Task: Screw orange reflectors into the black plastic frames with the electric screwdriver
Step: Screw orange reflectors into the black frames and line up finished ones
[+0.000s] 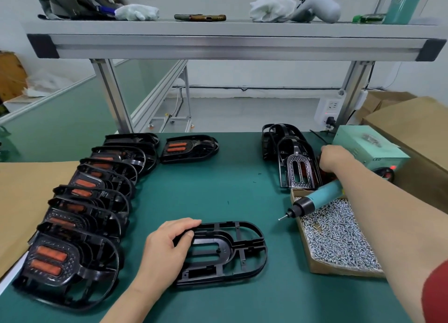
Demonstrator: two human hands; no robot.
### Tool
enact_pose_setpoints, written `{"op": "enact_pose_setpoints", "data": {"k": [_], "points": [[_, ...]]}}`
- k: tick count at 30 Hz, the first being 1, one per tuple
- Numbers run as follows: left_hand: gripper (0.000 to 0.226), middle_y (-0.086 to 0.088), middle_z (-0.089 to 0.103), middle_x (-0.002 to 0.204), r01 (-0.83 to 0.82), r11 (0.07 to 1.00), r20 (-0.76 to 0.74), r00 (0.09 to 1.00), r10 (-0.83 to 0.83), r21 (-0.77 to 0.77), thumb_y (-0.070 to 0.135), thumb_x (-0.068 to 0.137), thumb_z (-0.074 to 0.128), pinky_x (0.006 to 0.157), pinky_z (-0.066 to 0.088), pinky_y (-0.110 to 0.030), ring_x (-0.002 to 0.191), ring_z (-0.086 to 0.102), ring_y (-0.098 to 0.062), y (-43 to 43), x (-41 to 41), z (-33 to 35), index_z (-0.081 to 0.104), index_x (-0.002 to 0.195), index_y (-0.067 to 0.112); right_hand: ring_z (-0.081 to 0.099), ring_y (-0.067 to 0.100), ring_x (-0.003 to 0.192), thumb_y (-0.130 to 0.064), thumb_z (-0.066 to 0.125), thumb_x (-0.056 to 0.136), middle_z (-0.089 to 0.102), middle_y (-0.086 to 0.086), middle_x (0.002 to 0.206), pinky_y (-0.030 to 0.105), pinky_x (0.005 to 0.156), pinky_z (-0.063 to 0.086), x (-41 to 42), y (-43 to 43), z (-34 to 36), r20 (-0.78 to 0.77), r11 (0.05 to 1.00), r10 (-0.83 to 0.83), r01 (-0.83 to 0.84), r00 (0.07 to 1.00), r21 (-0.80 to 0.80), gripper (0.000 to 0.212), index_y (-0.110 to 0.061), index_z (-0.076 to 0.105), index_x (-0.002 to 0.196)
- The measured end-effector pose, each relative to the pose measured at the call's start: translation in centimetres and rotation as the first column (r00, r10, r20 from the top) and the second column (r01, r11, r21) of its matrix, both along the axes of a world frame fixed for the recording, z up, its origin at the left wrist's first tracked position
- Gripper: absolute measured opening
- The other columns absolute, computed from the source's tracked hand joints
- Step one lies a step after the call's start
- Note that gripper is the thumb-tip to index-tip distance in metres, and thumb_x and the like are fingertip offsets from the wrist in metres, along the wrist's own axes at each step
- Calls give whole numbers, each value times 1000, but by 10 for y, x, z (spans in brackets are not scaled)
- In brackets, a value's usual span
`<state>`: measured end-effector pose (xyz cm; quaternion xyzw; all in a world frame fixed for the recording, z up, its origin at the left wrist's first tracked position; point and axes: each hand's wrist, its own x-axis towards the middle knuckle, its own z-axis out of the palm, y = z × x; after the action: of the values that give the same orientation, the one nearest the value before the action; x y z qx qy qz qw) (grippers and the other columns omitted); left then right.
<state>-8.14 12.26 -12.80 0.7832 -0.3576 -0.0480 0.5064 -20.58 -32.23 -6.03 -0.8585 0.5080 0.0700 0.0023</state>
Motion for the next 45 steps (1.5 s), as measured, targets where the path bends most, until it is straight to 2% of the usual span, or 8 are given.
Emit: {"op": "enact_pose_setpoints", "data": {"k": [6,11,17,21,27,32,38,45], "points": [[48,24,68,103,-2,1000,-4,1000,2,0,-5,86,69,93,34,2,104,58,15,-1,0,1,75,95,41,62,38,96,-11,61,87,63,19,106,38,74,51,-4,2,0,173,996,-46,59,984,-70,29,-1,58,114],[48,23,69,103,4,1000,-21,1000,-5,-7,-5,87,69,92,33,3,104,58,15,1,1,1,74,95,42,61,43,106,-13,71,84,62,26,116,45,85,53,-6,16,19,446,990,-61,112,893,-90,46,0,49,122],[47,18,71,107,24,1000,-41,999,-23,9,-2,89,67,92,34,2,108,57,15,1,2,-1,73,96,45,61,29,97,-12,71,82,66,10,113,37,79,49,-10,77,38,709,992,124,-78,694,-98,44,-13,49,120],[44,19,71,108,46,999,-42,998,-46,-2,3,89,70,94,34,1,109,58,13,1,0,1,73,98,46,62,22,108,-11,72,82,67,2,125,38,94,51,-10,131,43,781,977,171,-209,600,-53,48,-17,50,125],[36,22,70,111,29,998,-101,994,-35,-59,19,86,77,99,39,-9,113,57,9,0,-3,5,71,105,49,62,-1,101,-4,73,82,70,-10,121,-4,79,32,-10,214,39,881,893,212,-450,422,1,52,-18,50,126],[40,19,65,120,22,996,-112,993,-32,-91,29,82,80,107,36,-21,125,50,0,2,-4,8,68,114,50,61,-9,105,-8,75,82,68,-23,121,2,89,38,-9,266,21,904,787,179,-608,388,104,59,-28,48,131],[60,22,62,123,56,993,-23,998,-59,-101,52,77,72,102,27,-3,129,46,-3,7,-6,11,54,134,50,58,-5,118,-8,74,83,64,-18,131,22,107,42,-6,292,0,901,733,164,-660,401,161,63,-28,45,135],[66,19,60,126,80,991,34,996,-76,-110,54,77,62,104,25,-4,130,44,-7,7,-11,15,46,140,45,52,-5,125,-11,73,84,55,-22,140,26,111,40,-8,297,-13,891,717,201,-681,406,148,67,-30,39,139]]}}
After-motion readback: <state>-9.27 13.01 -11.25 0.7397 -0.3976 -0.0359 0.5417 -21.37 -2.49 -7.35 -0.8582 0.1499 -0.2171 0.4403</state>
